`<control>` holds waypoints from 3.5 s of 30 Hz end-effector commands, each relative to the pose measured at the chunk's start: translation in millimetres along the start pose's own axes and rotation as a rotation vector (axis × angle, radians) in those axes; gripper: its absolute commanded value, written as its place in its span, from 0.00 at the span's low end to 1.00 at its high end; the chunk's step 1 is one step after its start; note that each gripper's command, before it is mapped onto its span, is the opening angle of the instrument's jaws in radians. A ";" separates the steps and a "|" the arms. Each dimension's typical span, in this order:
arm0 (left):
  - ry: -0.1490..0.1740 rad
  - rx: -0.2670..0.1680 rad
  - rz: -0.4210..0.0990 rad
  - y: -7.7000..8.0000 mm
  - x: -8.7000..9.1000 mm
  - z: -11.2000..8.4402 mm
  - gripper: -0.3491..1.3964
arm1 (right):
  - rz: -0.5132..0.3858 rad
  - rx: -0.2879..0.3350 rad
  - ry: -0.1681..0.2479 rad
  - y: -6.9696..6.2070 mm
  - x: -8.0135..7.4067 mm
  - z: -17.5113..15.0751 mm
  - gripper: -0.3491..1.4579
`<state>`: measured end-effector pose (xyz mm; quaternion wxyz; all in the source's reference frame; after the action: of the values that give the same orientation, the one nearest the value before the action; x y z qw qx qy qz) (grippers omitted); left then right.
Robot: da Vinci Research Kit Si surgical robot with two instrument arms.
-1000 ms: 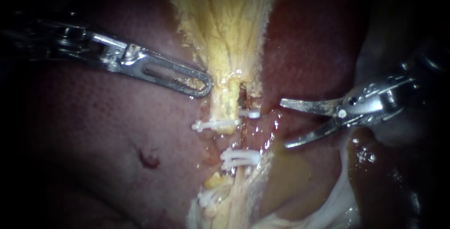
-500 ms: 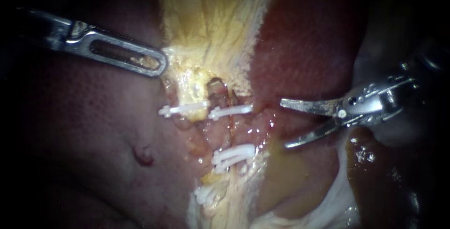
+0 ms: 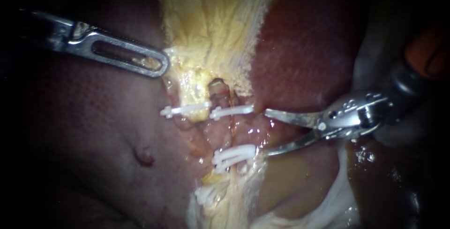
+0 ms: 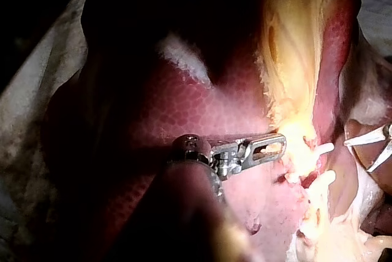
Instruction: Go to the cutting position right tube
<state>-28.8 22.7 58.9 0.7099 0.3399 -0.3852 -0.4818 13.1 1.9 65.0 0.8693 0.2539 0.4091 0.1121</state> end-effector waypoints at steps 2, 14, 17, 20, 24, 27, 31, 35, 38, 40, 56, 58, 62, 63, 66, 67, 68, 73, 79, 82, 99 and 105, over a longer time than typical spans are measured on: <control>0.000 -0.001 0.000 -0.1 0.0 0.0 0.00 | 0.029 0.018 -0.016 0.3 -0.6 0.8 0.99; -0.002 -0.003 0.000 -0.1 0.2 0.3 0.00 | 0.149 0.121 -0.038 2.3 -2.9 5.4 0.99; 0.000 -0.001 0.000 -0.1 0.2 0.3 0.00 | 0.159 0.141 -0.045 2.8 -3.1 6.7 0.99; 0.000 -0.001 0.000 -0.1 0.2 0.3 0.00 | 0.169 0.161 -0.041 3.3 -3.0 7.7 0.99; 0.000 -0.001 0.001 -0.1 0.2 0.3 0.00 | 0.176 0.195 -0.008 3.8 -2.6 8.4 0.99; 0.000 -0.001 0.001 -0.1 0.2 0.3 0.00 | 0.173 0.233 0.030 3.9 -2.4 8.6 0.99; 0.000 -0.001 0.001 -0.1 0.2 0.3 0.00 | 0.161 0.295 0.086 3.8 -2.1 8.7 0.99; 0.000 -0.001 0.001 -0.1 0.3 0.3 0.00 | 0.169 0.344 0.119 3.7 -1.5 8.8 0.99; 0.000 -0.001 0.001 -0.1 0.3 0.3 0.00 | 0.172 0.372 0.133 3.8 -1.2 9.2 0.98; 0.000 -0.001 0.001 -0.1 0.3 0.3 0.00 | 0.171 0.384 0.145 3.8 -0.9 9.7 0.98; -0.001 -0.001 0.001 0.0 0.3 0.4 0.00 | 0.176 0.457 0.223 3.3 1.5 12.2 0.98; 0.000 -0.001 0.002 0.0 0.3 0.4 0.00 | 0.175 0.461 0.225 3.2 1.7 12.3 0.98; 0.000 -0.001 0.002 0.1 0.3 0.5 0.00 | 0.176 0.471 0.234 3.0 2.2 12.7 0.98; 0.000 -0.001 0.002 0.1 0.2 0.5 0.00 | 0.181 0.474 0.235 2.9 2.3 12.8 0.98; 0.000 -0.001 0.002 0.4 0.2 0.5 0.00 | 0.175 0.486 0.237 2.8 2.6 13.1 0.98; 0.000 -0.001 0.002 0.4 0.2 0.5 0.00 | 0.178 0.493 0.234 2.8 2.7 13.2 0.98; 0.000 -0.001 0.002 0.4 0.2 0.5 0.00 | 0.176 0.494 0.233 2.7 2.7 13.2 0.98; 0.000 -0.001 0.002 0.4 0.2 0.5 0.00 | 0.180 0.499 0.236 2.6 2.8 13.4 0.98; 0.000 -0.001 0.002 0.5 0.1 0.6 0.00 | 0.186 0.502 0.237 2.3 3.0 13.5 0.98; 0.000 -0.001 0.002 0.5 0.1 0.6 0.00 | 0.186 0.502 0.240 2.2 3.2 13.7 0.98; -0.001 -0.002 0.001 0.4 0.1 0.6 0.00 | 0.183 0.508 0.241 1.3 3.5 13.8 0.98; -0.001 -0.001 0.001 0.4 0.1 0.6 0.00 | 0.179 0.520 0.239 0.3 3.9 12.7 0.98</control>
<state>-29.1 22.6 59.6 0.7103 0.3389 -0.3853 -0.4818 25.3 -0.8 69.2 0.7065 0.4889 0.5000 0.1091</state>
